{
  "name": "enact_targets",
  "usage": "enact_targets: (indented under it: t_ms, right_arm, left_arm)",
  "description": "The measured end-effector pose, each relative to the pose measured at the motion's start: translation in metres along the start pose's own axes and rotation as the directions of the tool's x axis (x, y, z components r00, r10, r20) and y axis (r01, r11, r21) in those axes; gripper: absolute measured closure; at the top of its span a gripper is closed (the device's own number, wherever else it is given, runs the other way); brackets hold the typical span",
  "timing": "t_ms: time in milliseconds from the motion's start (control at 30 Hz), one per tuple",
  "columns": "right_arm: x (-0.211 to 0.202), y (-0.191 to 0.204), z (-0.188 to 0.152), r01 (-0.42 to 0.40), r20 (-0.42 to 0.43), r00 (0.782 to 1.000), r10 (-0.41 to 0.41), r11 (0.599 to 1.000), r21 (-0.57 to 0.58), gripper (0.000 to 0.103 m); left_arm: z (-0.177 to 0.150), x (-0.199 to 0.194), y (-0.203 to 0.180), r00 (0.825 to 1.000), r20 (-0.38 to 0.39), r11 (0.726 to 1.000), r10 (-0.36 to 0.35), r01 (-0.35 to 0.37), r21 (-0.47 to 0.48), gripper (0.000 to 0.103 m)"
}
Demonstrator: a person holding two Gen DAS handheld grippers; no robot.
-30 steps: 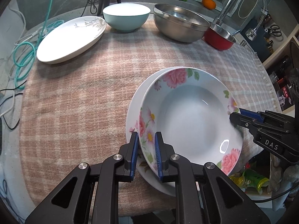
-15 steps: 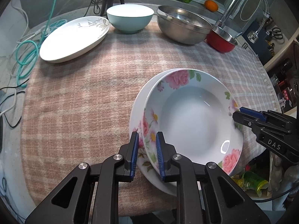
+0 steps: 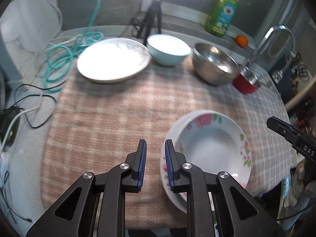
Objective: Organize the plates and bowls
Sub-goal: 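Open both grippers and lift them away from the rose plate, then move both grippers to the rim of the white leaf-pattern plate and close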
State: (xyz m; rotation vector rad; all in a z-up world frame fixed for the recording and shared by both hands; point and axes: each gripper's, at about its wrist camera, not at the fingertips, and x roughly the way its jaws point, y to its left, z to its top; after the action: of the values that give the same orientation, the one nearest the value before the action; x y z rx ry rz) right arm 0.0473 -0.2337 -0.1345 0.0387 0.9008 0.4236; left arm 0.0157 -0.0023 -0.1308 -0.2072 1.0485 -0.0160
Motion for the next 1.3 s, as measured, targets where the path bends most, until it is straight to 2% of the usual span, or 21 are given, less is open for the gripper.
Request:
enact_targets:
  t_ms: [167, 267, 467, 667, 767, 933, 1100, 1300]
  right_arm:
    - [-0.011, 0.000, 0.022, -0.062, 0.072, 0.995, 0.063, 0.998, -0.015, 0.084]
    - [-0.016, 0.004, 0.033, -0.090, 0.081, 0.992, 0.093, 0.995, -0.037, 0.084]
    - [-0.020, 0.017, 0.047, -0.096, 0.089, 0.991, 0.102, 0.993, -0.071, 0.083]
    - [-0.023, 0.032, 0.048, -0.075, 0.102, 0.992, 0.075, 0.997, -0.004, 0.081]
    - [-0.020, 0.045, 0.047, -0.084, 0.090, 0.993, 0.079, 0.996, 0.042, 0.066]
    - [-0.006, 0.077, 0.051, -0.102, 0.089, 0.992, 0.094, 0.991, 0.086, 0.066]
    - [0.021, 0.105, 0.062, -0.094, 0.055, 0.995, 0.089, 0.990, 0.108, 0.066]
    - [0.069, 0.117, 0.076, -0.060, 0.000, 0.998, 0.061, 0.981, 0.182, 0.066]
  left_arm:
    - [0.008, -0.018, 0.023, 0.996, 0.054, 0.994, 0.069, -0.064, -0.090, 0.086]
    - [0.012, -0.030, 0.036, 0.990, 0.078, 0.986, 0.115, -0.104, -0.133, 0.086]
    - [0.026, -0.045, 0.059, 0.985, 0.103, 0.980, 0.136, -0.119, -0.158, 0.086]
    - [0.048, -0.049, 0.075, 0.987, 0.113, 0.992, 0.111, -0.104, -0.068, 0.086]
    - [0.060, -0.050, 0.083, 0.987, 0.122, 0.994, 0.107, -0.108, -0.005, 0.086]
    - [0.082, -0.041, 0.101, 0.991, 0.110, 0.993, 0.073, -0.082, 0.079, 0.086]
    - [0.110, -0.021, 0.122, 0.996, 0.081, 0.993, 0.022, -0.031, 0.112, 0.086]
    - [0.149, 0.016, 0.126, 0.999, 0.048, 0.981, -0.021, 0.012, 0.195, 0.086]
